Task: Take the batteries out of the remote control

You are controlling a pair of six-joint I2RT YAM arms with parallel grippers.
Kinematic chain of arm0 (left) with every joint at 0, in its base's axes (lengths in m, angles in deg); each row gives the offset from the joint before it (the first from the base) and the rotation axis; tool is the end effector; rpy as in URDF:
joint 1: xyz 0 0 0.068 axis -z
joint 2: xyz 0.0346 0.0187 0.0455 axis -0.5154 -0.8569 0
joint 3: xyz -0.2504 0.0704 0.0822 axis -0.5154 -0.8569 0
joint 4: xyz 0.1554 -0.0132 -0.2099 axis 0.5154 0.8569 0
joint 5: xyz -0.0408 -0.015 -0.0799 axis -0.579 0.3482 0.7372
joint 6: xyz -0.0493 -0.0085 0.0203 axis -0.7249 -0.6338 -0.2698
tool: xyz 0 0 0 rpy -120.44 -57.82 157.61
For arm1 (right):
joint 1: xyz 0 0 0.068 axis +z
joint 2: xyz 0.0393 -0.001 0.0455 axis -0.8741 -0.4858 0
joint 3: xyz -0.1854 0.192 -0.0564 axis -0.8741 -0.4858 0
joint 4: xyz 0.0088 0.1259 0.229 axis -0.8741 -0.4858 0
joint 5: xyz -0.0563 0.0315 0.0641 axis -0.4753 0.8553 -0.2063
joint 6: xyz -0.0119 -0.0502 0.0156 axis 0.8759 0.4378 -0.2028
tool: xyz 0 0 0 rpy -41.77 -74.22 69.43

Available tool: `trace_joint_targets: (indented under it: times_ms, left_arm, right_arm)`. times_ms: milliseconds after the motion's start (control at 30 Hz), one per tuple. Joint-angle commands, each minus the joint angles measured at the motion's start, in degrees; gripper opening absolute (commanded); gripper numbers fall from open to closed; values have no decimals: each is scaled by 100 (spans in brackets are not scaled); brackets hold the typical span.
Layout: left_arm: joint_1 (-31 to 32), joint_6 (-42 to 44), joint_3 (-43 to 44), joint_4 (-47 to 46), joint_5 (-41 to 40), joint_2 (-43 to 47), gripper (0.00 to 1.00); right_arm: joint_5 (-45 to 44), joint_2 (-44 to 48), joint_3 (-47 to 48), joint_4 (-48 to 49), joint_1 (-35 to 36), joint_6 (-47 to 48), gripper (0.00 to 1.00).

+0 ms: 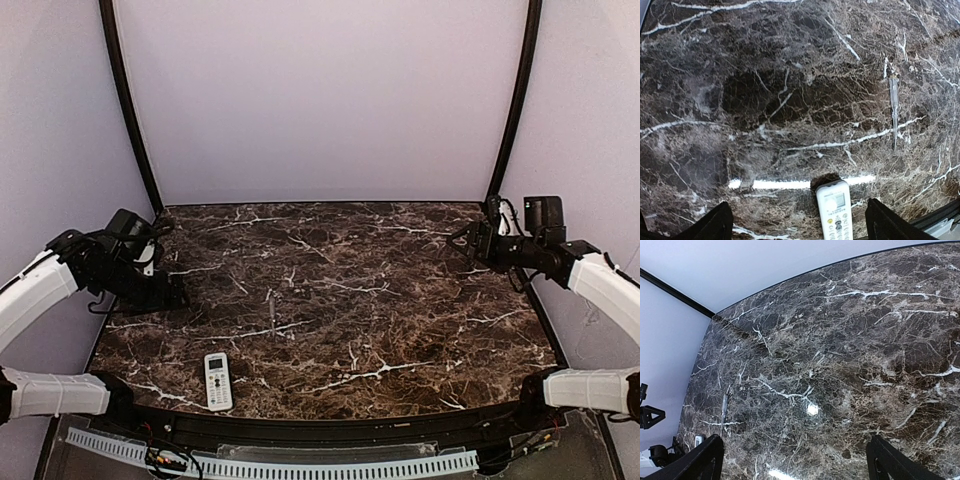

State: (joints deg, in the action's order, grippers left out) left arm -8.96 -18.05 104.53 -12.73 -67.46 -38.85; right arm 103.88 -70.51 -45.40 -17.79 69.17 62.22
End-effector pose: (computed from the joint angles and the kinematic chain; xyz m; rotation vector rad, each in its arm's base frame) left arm 0.1684 -0.0676 0.2818 -0.1795 2.6269 -0.2965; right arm 0.2185 0.0473 0.2770 0.0663 2.1762 0.8297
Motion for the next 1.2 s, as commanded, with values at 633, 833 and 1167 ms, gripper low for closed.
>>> trace_joint_targets:
  times_ms: [633,833,1167]
  left_arm:
    - [1665,-2038,-1324,-782,378,-472,83]
    - [2128,-2235,-1342,-1163,259,-1152,82]
    - [2409,-2293,-1325,-1359,214,-1747,78]
  right_arm:
    - [-518,-209,-73,-277,354,-516,99]
    - [-536,-306,-92,-278,380,-537,99]
    - [-556,-612,-114,-210,390,-519,99]
